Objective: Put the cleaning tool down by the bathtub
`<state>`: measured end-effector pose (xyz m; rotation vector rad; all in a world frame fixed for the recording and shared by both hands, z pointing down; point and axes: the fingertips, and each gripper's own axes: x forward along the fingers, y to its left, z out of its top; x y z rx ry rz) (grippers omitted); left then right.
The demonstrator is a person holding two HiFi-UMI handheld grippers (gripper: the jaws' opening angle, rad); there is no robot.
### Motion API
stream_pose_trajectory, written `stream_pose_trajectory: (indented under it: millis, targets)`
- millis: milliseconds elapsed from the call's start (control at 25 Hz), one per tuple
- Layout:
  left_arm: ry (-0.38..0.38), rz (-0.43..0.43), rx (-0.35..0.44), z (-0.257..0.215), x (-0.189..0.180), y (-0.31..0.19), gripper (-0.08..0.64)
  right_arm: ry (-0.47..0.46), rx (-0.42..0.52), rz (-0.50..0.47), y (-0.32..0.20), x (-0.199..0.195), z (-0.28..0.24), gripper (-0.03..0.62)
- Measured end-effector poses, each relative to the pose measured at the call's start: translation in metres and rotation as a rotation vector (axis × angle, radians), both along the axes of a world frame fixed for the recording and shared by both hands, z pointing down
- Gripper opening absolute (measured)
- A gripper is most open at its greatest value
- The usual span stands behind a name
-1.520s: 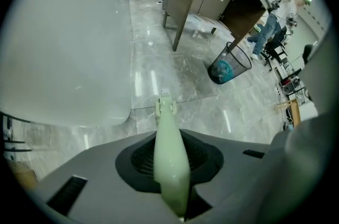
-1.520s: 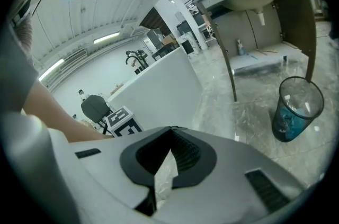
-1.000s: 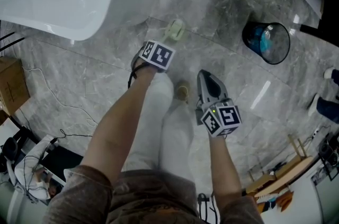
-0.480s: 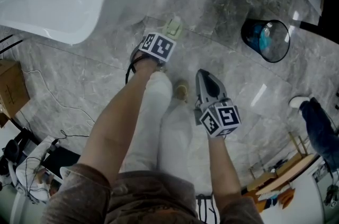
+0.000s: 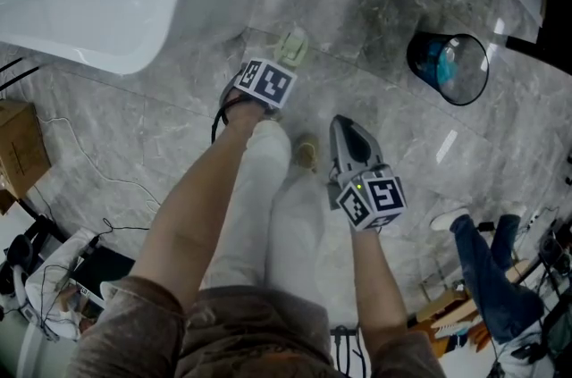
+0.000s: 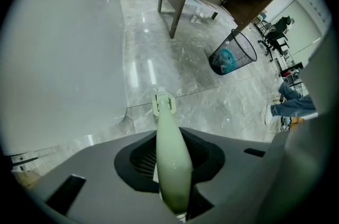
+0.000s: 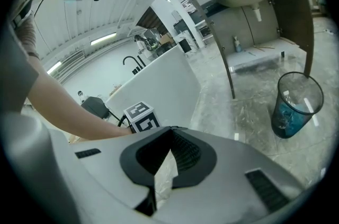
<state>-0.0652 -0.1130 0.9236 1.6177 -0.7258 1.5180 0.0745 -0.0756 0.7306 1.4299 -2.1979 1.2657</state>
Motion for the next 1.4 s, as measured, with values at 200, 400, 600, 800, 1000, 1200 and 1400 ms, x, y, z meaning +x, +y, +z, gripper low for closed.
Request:
stream_pose_trajectory:
  millis: [200, 400, 600, 800, 1000, 1200, 1400]
  targets:
    - [0.039, -0.005, 0.038, -0.008, 0.006, -0.006, 0.144, -0.004, -0.001, 0.000, 0.001, -0.001, -0.003, -0.002]
    - [0.056, -0.015, 0.063, -0.016, 0.005, -0.011, 0.155, -0.001, 0.001, -0.003, 0.002, -0.002, -0.008, -0.002]
    - [0.063, -0.024, 0.083, -0.034, 0.002, -0.013, 0.155, 0.003, 0.009, -0.006, -0.002, -0.003, -0.020, -0.002]
    - [0.073, -0.041, 0.097, -0.062, 0.000, -0.008, 0.155, 0.001, 0.021, -0.012, -0.006, -0.006, -0.043, -0.002]
    - [0.097, -0.082, 0.133, -0.106, -0.003, -0.004, 0.122, 0.002, 0.033, -0.020, -0.004, -0.010, -0.075, -0.002]
    - [0.127, -0.121, 0.167, -0.154, -0.001, 0.002, 0.022, 0.004, 0.047, -0.025, 0.000, -0.013, -0.109, -0.002]
    - [0.149, -0.177, 0.181, -0.205, 0.000, 0.007, 0.003, 0.003, 0.059, -0.031, 0.006, -0.013, -0.149, -0.002]
